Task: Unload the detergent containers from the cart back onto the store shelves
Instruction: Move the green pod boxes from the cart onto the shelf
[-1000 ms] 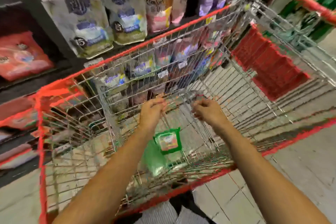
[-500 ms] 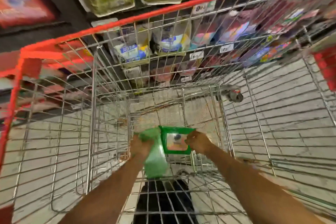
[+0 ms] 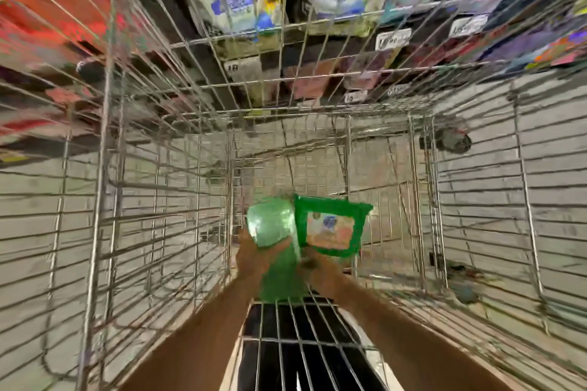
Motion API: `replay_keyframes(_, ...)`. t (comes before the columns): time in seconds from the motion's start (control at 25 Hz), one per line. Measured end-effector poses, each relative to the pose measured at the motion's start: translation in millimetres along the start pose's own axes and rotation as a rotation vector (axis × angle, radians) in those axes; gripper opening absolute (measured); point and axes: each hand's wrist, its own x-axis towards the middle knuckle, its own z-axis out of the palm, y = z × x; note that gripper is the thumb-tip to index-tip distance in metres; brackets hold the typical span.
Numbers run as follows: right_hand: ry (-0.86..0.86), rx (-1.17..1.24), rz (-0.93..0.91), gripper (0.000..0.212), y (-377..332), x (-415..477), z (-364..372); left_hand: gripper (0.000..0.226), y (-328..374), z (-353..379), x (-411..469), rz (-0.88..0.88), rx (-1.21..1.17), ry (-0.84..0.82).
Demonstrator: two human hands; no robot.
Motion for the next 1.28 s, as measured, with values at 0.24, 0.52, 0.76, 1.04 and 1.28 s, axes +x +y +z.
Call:
replay_keyframes(0.24,-0.208,-0.116,-0.080,0.035,-47,-41,-32,0.056,32,-37,5,-0.170,0.123,-0.255)
replay_keyframes(0.52,-0.225,-0.440,-0.193,0.025,-119,-126,-106,0.063,127,-43,-62,-0.203,0.059,-0.678)
replay_keyframes(0.76,-0.056,-0.324,-0.403,0.096,-165,-193,-149,0.043,218,-65,-102,-0.111,0.230,-1.135)
replay_keyframes(1.04,-0.083,-0.016,-0.483,0.053,-182,-235,-156,0.049,271,-83,-133,-0.014,0.114,-1.198)
replay_keyframes(1.28,0.141,0.281,-0.568,0.059,-190,-251,-160,0.088,257,-108,-159,-0.066,-0.603,-1.144)
